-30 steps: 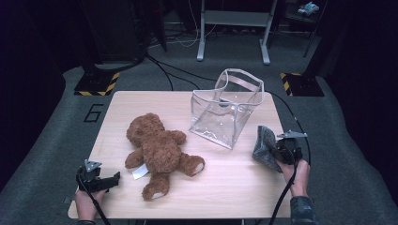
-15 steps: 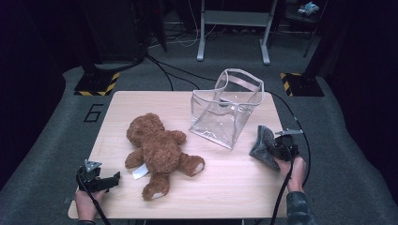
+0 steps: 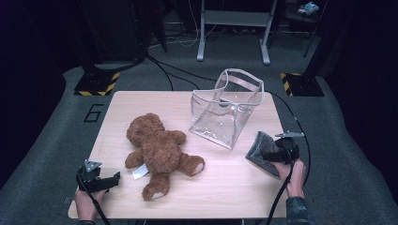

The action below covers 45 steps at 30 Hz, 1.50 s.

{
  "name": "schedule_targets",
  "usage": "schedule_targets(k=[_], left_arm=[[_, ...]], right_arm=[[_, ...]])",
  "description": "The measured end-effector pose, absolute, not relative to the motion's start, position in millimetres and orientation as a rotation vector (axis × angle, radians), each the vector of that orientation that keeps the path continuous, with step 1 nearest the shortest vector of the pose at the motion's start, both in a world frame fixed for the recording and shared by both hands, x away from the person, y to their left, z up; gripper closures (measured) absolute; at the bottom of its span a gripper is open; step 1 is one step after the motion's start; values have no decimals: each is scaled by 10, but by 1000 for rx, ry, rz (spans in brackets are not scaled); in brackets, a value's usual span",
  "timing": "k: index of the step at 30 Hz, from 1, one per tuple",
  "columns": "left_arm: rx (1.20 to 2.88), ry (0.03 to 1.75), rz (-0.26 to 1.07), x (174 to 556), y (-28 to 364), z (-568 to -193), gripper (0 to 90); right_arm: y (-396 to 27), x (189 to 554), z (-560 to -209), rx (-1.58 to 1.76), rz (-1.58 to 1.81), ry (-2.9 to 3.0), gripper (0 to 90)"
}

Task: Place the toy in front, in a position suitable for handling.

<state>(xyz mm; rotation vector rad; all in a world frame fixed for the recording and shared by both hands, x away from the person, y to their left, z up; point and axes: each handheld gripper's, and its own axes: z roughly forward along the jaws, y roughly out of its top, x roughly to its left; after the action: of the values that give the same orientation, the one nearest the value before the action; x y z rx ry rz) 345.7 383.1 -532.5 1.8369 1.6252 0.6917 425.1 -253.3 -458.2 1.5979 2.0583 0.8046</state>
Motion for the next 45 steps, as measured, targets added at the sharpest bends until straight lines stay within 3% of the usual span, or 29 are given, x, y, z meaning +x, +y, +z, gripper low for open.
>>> schedule_targets(k=[24, 38, 45], left_arm=[[1855, 1587, 686, 3459, 3821, -5321, 0], [1994, 1219, 577, 3741, 3484, -4863, 0], [2043, 1165, 523, 3887, 3383, -4888, 0]], right_arm=[[-1622, 3822, -4694, 1348, 956, 2297, 0], [-1104, 3845, -4675, 1233, 1023, 2385, 0], [-737, 3924, -4688, 1135, 1039, 2444, 0]])
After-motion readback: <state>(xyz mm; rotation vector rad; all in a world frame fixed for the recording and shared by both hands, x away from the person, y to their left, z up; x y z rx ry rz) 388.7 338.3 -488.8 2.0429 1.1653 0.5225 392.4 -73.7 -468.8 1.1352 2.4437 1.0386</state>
